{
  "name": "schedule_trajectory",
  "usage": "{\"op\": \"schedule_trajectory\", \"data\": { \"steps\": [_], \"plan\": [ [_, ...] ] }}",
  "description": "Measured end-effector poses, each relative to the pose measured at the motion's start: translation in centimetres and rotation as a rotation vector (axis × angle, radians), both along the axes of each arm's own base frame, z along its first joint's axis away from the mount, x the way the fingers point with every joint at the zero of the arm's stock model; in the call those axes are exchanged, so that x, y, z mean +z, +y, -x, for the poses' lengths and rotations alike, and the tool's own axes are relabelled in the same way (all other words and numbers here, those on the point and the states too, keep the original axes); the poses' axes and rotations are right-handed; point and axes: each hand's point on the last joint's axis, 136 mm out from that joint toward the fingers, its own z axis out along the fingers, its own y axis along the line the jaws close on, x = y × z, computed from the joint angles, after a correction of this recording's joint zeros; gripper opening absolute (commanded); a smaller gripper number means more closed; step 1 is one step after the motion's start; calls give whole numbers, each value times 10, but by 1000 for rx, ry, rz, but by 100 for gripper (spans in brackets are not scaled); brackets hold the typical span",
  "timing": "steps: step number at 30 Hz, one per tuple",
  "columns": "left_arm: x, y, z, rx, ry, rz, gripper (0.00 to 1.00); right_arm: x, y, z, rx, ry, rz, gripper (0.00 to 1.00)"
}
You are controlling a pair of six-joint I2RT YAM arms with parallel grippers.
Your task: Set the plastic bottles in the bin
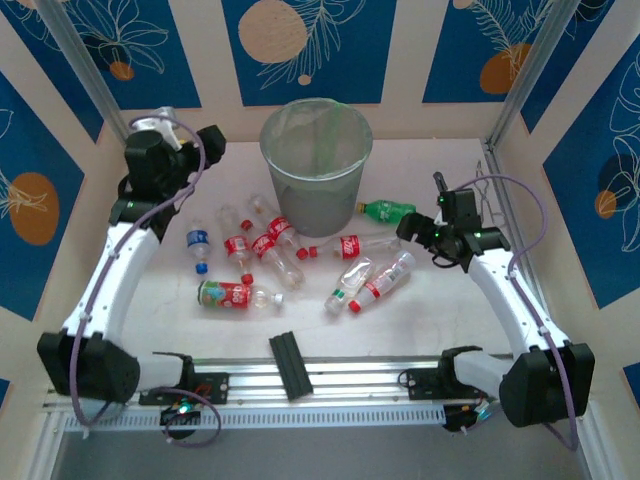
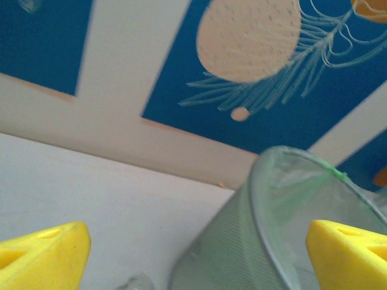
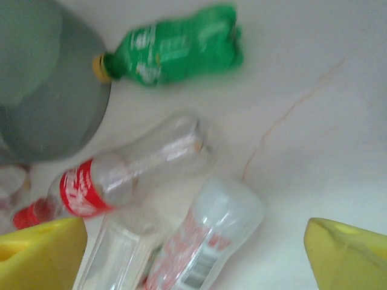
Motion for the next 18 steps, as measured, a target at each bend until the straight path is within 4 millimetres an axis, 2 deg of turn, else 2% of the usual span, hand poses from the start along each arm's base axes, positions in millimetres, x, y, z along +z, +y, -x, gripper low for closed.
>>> {"op": "schedule_trajectory", "data": {
  "steps": [4,8,13,18],
  "plan": [
    [-10,-28,-18,-104,93,46,90,-25,23,16,24,98,-67,89],
    [-16,-55,-29,-190,151,55,89,-60,35,32,18,212,-93,86],
    [-29,-78,-40,-256,201,62,87,-90,42,40,5,293,-93,82],
    [-57,-92,-55,-281,261,58,88,-110,42,39,-15,320,-87,78]
  ]
}}
